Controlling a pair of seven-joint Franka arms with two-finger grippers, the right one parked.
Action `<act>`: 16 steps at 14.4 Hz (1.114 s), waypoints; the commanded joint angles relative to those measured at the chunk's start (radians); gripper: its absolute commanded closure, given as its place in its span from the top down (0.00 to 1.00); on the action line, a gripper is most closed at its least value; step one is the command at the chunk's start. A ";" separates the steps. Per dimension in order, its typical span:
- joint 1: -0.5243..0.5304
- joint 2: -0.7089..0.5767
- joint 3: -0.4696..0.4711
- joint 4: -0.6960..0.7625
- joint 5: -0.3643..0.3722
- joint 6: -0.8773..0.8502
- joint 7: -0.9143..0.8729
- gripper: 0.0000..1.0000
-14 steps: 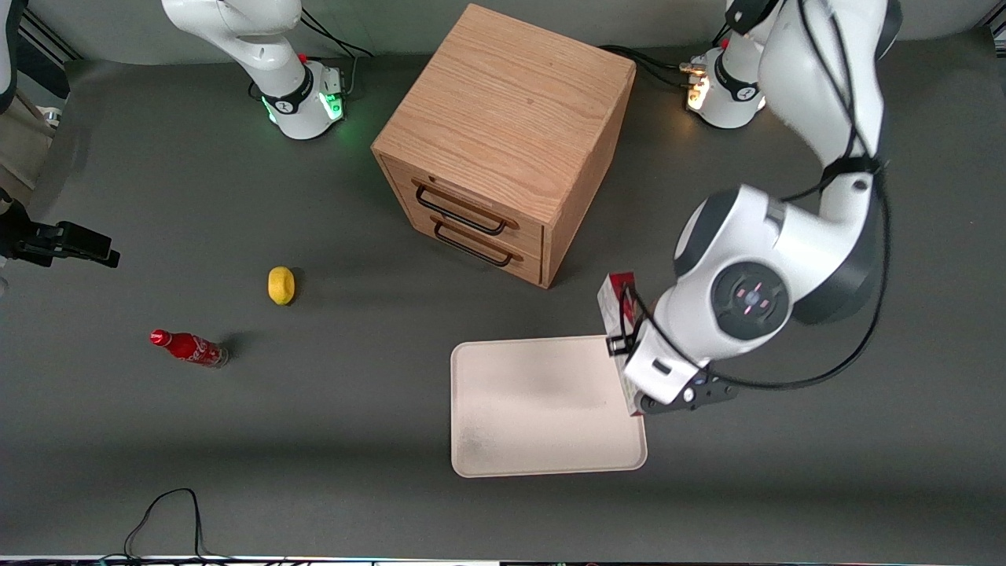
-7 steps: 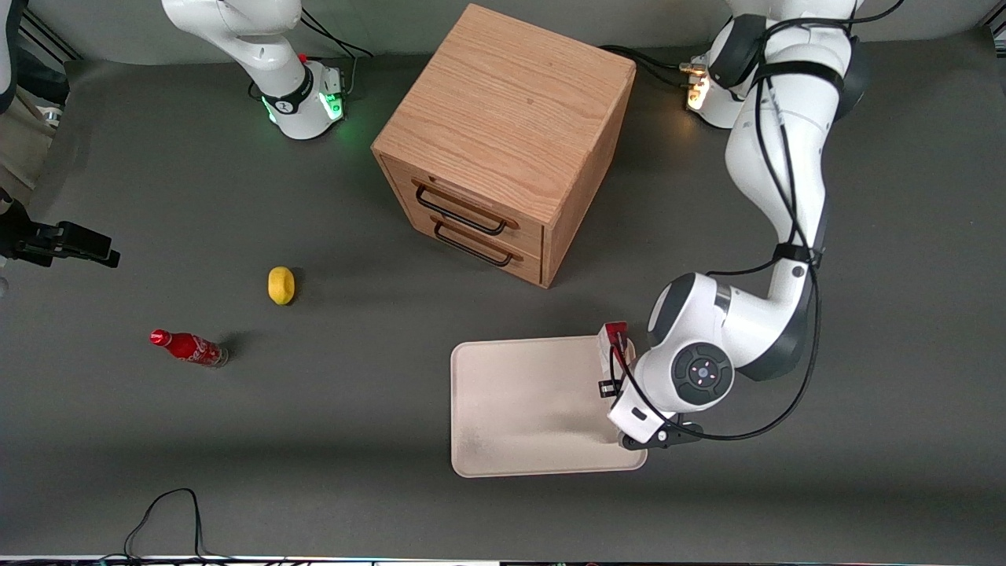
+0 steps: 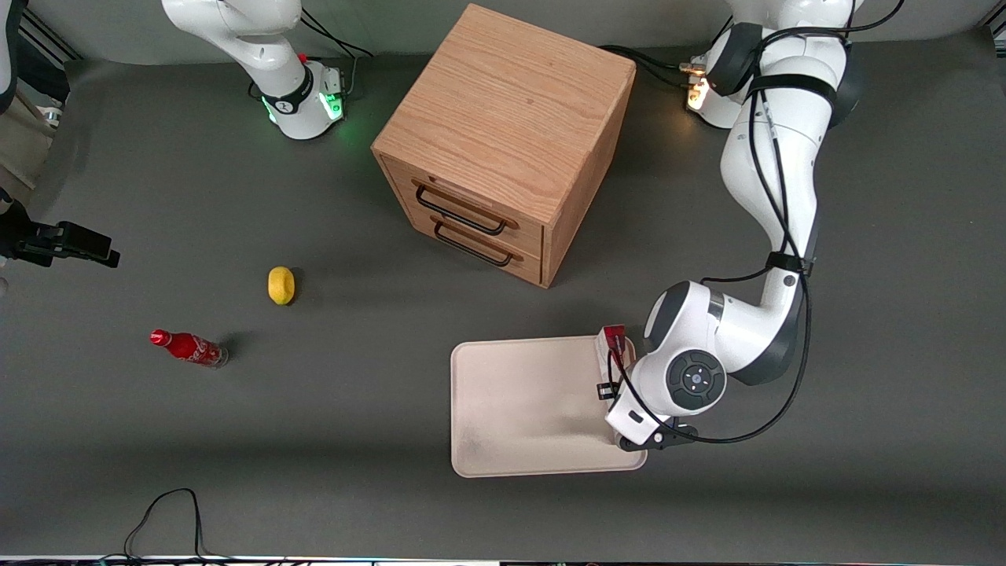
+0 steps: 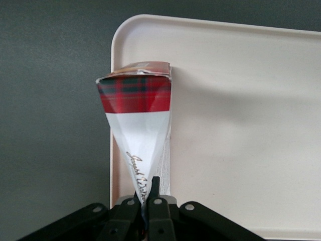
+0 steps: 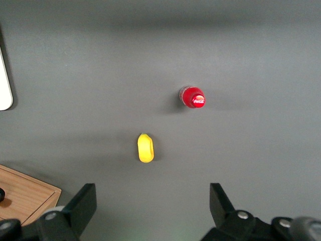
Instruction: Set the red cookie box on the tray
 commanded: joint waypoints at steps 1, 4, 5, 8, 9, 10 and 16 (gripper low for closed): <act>-0.006 0.010 0.007 0.018 0.016 0.015 0.033 1.00; -0.006 0.008 0.007 0.017 0.016 0.016 0.034 1.00; -0.006 0.008 0.007 0.017 0.016 0.016 0.034 1.00; -0.009 0.004 0.009 0.015 0.016 0.016 0.030 1.00; -0.010 0.004 0.009 0.015 0.016 0.012 0.030 1.00; -0.007 -0.002 0.007 0.015 0.016 0.000 0.030 1.00; 0.074 -0.210 0.007 -0.034 0.020 -0.285 0.098 1.00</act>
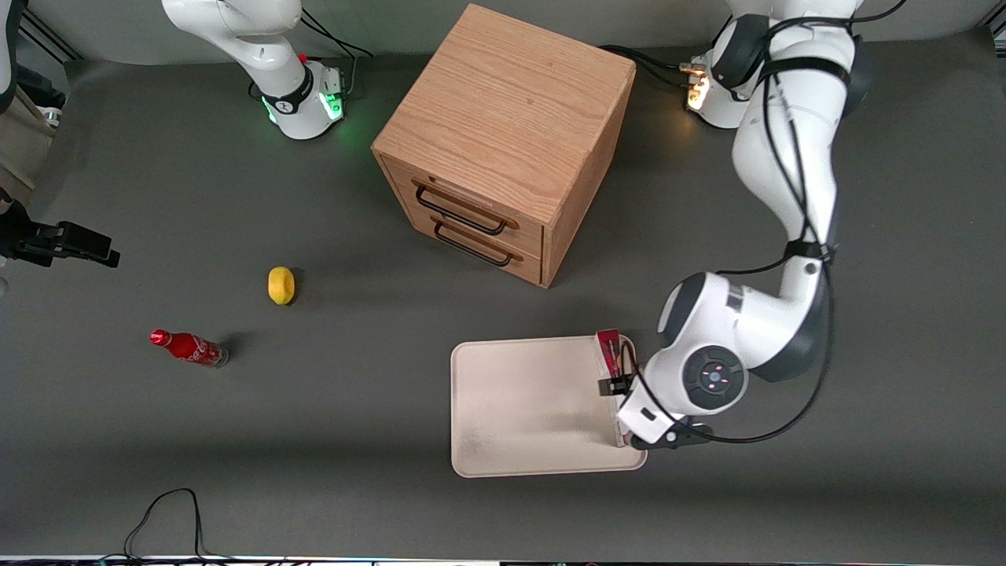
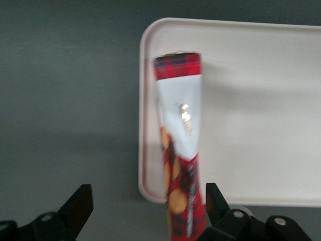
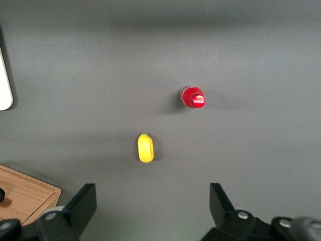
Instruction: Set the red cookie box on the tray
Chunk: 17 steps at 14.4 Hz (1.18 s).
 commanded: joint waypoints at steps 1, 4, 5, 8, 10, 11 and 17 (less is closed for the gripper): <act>0.066 -0.194 0.002 -0.114 0.005 -0.123 0.085 1.00; 0.145 -0.467 0.006 -0.403 0.011 -0.080 0.151 1.00; 0.147 -0.550 0.043 -0.494 0.013 -0.050 0.188 1.00; 0.121 -0.780 0.178 -0.746 -0.001 0.025 0.317 1.00; 0.141 -0.903 0.197 -0.861 0.002 0.039 0.325 1.00; 0.162 -0.951 0.194 -0.903 0.003 0.039 0.323 1.00; 0.325 -1.011 0.079 -0.917 0.033 -0.034 0.374 1.00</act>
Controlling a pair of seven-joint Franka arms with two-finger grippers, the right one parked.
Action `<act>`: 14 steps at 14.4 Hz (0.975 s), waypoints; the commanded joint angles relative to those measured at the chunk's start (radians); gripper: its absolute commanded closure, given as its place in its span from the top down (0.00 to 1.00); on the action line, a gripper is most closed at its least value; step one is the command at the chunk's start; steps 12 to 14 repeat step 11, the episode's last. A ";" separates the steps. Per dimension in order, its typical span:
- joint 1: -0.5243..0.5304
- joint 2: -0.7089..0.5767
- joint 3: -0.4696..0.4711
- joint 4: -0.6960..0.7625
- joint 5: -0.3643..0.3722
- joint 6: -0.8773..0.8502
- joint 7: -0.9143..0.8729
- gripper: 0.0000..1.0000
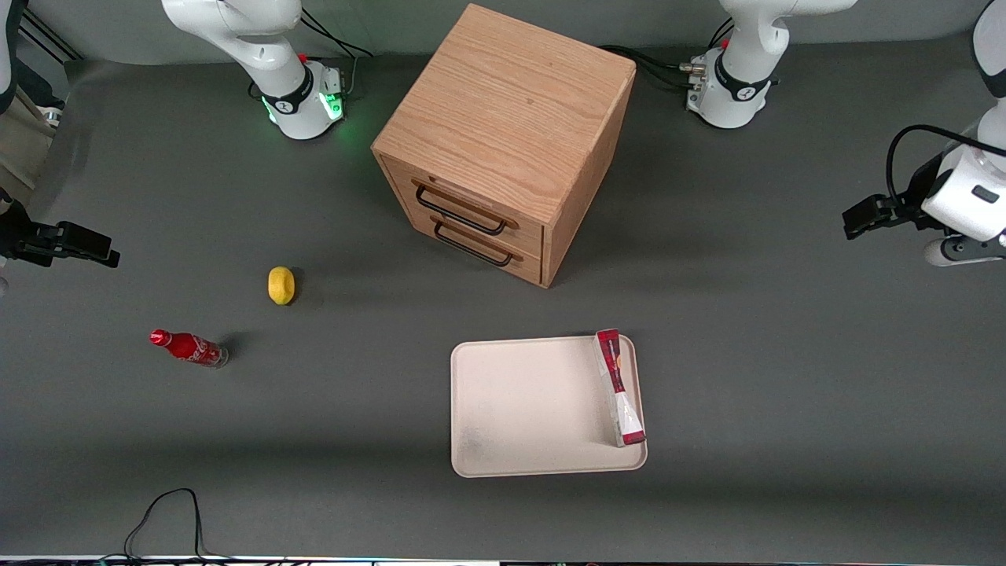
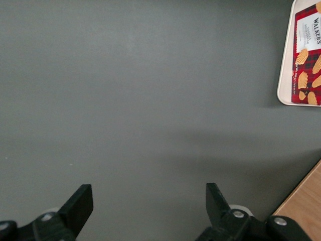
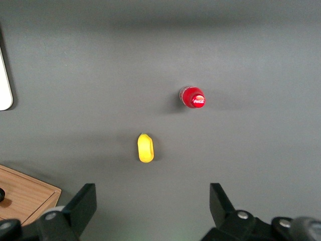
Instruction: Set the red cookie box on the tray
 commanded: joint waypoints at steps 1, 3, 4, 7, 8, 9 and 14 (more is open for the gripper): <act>0.034 -0.017 -0.039 0.007 0.013 -0.030 0.011 1.00; 0.031 -0.022 -0.028 0.010 -0.001 -0.041 -0.012 1.00; 0.042 -0.025 -0.034 0.010 -0.001 -0.044 -0.032 1.00; 0.086 -0.024 -0.054 0.011 -0.002 -0.050 -0.022 1.00; 0.087 -0.025 -0.054 0.011 -0.002 -0.052 -0.020 1.00; 0.087 -0.025 -0.054 0.011 -0.002 -0.054 -0.020 1.00; 0.077 -0.024 -0.054 0.011 -0.002 -0.052 -0.022 1.00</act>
